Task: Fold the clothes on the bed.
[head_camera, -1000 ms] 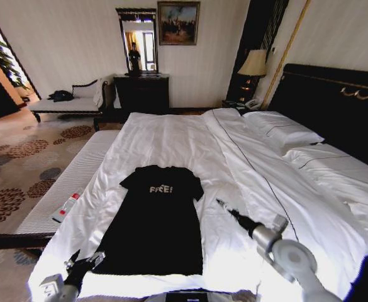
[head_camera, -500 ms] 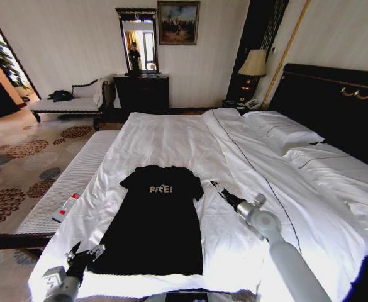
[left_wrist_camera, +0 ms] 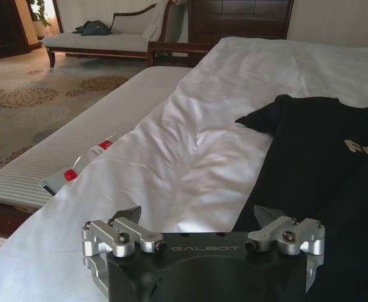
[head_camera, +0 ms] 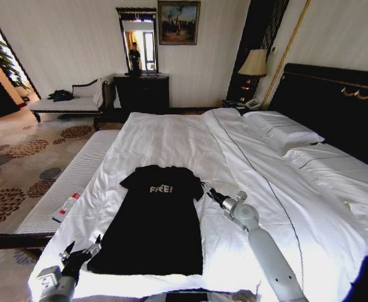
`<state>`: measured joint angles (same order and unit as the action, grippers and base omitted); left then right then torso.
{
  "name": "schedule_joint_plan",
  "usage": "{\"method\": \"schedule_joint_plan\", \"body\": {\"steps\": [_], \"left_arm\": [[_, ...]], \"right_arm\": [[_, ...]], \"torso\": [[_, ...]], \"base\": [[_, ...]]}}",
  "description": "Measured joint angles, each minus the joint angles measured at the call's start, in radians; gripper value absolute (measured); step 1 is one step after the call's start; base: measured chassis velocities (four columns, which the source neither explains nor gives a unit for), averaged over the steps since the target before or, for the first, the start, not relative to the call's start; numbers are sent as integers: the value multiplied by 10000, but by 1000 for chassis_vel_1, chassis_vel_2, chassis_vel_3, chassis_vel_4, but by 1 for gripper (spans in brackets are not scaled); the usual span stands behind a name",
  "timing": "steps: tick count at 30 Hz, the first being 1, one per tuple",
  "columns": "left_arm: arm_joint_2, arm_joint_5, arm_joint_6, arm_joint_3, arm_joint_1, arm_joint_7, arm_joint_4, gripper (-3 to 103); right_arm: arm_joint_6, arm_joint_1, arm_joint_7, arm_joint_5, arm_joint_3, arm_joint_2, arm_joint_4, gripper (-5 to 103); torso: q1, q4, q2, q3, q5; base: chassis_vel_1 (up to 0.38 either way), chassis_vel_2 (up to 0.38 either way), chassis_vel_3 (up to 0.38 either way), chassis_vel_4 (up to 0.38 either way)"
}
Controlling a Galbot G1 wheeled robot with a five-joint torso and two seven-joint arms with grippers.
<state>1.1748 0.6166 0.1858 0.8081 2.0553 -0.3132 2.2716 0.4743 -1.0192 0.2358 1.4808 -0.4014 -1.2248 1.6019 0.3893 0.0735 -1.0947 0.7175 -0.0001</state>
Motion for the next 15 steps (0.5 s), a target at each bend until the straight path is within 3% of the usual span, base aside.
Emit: {"method": "schedule_joint_plan", "body": {"steps": [4,10,15], "left_arm": [[17,-58,36,-5,70,-58,168,103],[0,-82,69,55,153,-101,366,97],[85,-171,78,-150,34,-151,370,100]], "right_arm": [[0,74,-122,-129,11,-100,-310,100],[8,95,-344,-307,-7,-179,-691,100],[13,142,-371,-362,27,-201,-824,100]], "torso": [[0,-1,0,0,0],[0,-1,0,0,1],[-1,1,0,0,1]], "base": [[0,0,0,0],[0,0,0,0],[0,0,0,0]]}}
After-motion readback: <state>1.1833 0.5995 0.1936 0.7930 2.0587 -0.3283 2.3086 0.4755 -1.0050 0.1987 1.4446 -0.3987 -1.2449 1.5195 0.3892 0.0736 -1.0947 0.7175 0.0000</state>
